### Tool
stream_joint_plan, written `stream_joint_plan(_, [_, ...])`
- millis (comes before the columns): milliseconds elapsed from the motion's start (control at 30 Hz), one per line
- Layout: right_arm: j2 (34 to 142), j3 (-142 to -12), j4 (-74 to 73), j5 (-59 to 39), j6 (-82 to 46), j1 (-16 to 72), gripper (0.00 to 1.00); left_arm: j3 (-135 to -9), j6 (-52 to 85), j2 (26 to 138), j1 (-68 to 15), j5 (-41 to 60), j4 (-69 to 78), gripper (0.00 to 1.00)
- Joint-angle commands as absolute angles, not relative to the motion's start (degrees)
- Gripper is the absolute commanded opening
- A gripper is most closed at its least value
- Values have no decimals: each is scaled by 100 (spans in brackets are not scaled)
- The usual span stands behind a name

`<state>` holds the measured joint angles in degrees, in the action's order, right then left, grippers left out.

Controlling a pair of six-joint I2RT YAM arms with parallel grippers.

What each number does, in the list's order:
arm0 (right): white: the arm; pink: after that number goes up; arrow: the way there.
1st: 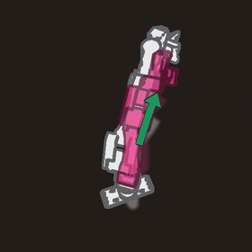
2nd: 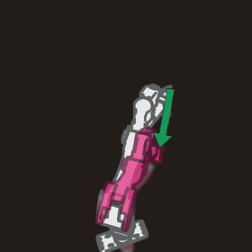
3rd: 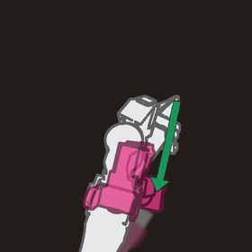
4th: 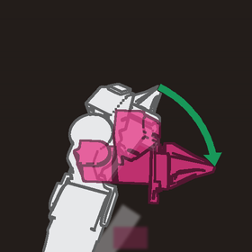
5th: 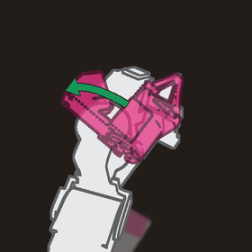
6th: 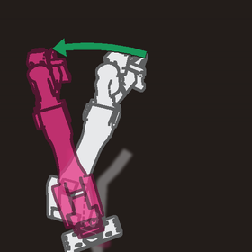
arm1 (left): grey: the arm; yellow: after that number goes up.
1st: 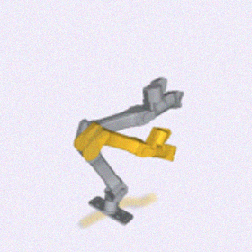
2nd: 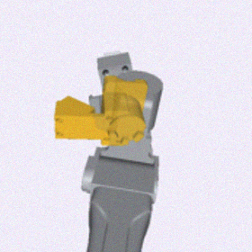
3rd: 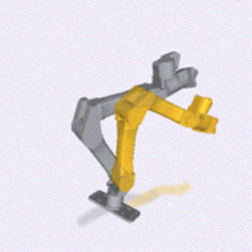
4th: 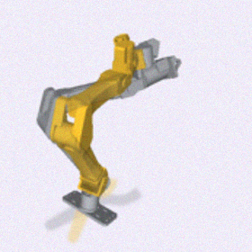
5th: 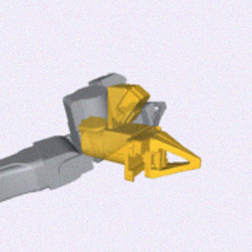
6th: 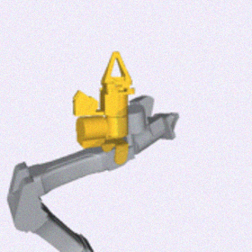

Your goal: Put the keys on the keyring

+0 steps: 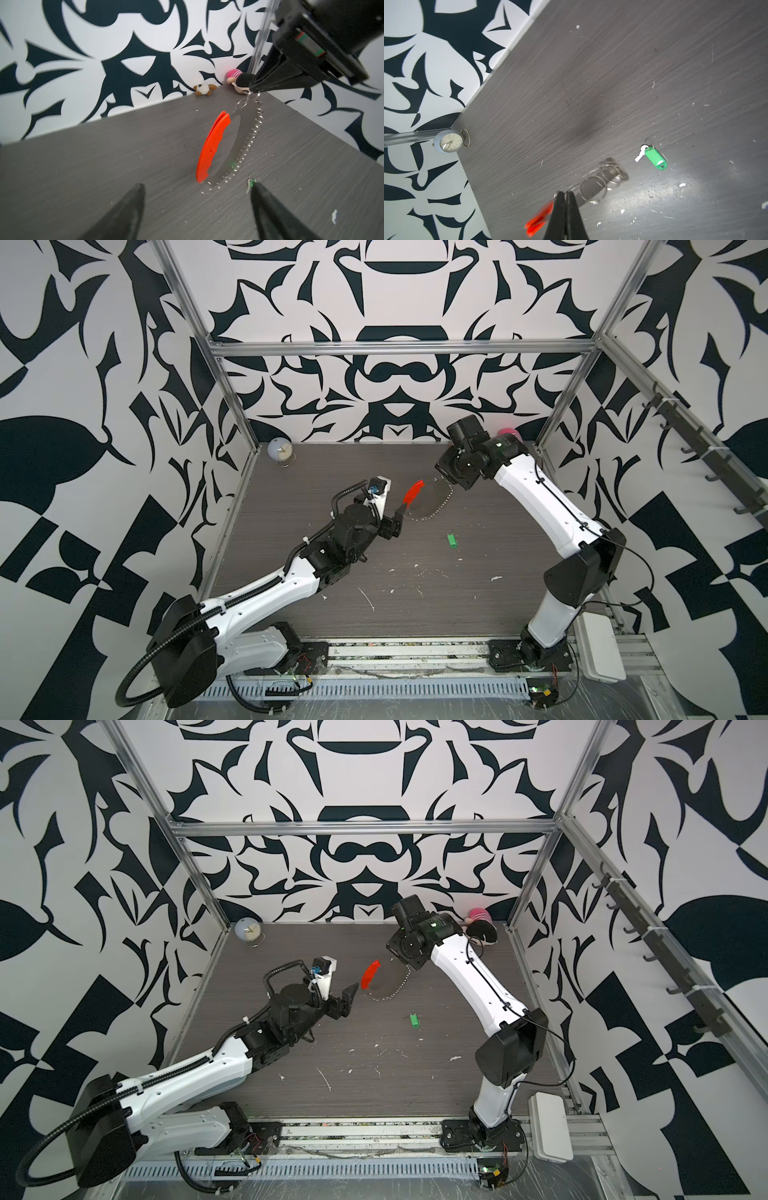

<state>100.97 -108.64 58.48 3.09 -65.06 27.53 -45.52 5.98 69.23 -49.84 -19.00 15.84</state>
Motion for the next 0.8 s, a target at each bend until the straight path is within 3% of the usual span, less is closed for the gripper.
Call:
stream_joint_plan(0, [10117,-11357,6157,10,-6593,2647,0,-4912,245,7364,-4977,-1168,2230,60])
stream_joint_plan(167, [10222,-11459,6180,-33,-6612,2602,0,-5192,-67,8219,-4696,-633,2614,54])
stream_joint_plan(400, [10650,-11858,6139,-29,-6556,2577,0,-5162,253,8596,-3929,449,3294,60])
stream_joint_plan(567, [11327,-12739,6518,22,-6540,2566,0,-5029,406,8990,-3164,2033,4286,62])
stream_joint_plan(767, [11777,-13344,6639,-77,-6992,2616,0,-5325,235,8953,-2971,2165,3974,56])
